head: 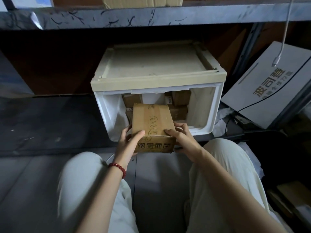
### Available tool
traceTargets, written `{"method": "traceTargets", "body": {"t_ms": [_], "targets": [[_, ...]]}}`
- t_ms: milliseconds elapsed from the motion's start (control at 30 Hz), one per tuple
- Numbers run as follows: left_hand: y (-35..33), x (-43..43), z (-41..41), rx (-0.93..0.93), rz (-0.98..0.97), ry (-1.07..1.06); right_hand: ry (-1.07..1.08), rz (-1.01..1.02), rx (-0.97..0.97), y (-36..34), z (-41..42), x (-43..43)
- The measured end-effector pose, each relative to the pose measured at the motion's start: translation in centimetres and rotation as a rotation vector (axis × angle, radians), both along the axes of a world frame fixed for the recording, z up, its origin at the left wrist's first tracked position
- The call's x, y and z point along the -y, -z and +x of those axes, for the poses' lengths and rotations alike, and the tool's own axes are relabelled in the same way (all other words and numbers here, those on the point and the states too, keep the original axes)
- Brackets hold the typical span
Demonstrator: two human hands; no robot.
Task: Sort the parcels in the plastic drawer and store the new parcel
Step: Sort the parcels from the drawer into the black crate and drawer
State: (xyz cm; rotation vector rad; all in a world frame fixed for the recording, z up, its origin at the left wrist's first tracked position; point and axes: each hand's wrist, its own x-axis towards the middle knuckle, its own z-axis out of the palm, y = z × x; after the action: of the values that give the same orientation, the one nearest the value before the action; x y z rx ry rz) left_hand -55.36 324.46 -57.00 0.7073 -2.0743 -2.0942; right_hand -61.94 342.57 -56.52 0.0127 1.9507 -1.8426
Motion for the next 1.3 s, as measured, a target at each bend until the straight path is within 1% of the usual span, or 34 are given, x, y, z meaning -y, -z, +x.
{"method": "traceTargets", "body": {"t_ms": [167,400,500,667,767,867,967,1100,1200,1300], "targets": [[0.1,0.2,0.5,-0.06,-0.152,0.024,0.029,-0.08,-0.052,0.2,0.9,0.0],[-0.1,-0.3,0.4,-0.109,-0.221,0.072,0.129,-0.17,-0.055,-0.5,-0.2,0.1],[-0.1,-0.2,0.2,-0.155,-0.23,0.09,0.135,-0.16,-0.05,-0.5,-0.6,-0.1],[0.7,1.3,-0.5,-0.196,-0.313,0.044,0.076,-0.125,-0.02,-0.4,-0.5,0.2],[0.5,1.0,-0.4,-0.219,-0.331,0.011,0.067,-0.117,-0.018,-0.3,-0.3,0.8],[0.1,0.5,-0.4,-0.261,-0.317,0.006,0.073,-0.106,-0.064,-0.1,-0.2,1.1],[-0.1,0.5,-0.4,-0.291,-0.33,-0.002,0.065,-0.146,-0.111,-0.1,0.1,1.4],[0.1,0.8,-0.7,-0.271,-0.41,0.008,0.098,-0.166,-0.174,0.0,0.1,1.6],[0.4,1.1,-0.8,-0.27,-0.477,0.054,0.151,-0.202,-0.204,-0.1,0.0,1.5],[0.5,1.3,-0.8,-0.279,-0.582,0.093,0.161,-0.217,-0.224,-0.3,0.0,1.1]]}}
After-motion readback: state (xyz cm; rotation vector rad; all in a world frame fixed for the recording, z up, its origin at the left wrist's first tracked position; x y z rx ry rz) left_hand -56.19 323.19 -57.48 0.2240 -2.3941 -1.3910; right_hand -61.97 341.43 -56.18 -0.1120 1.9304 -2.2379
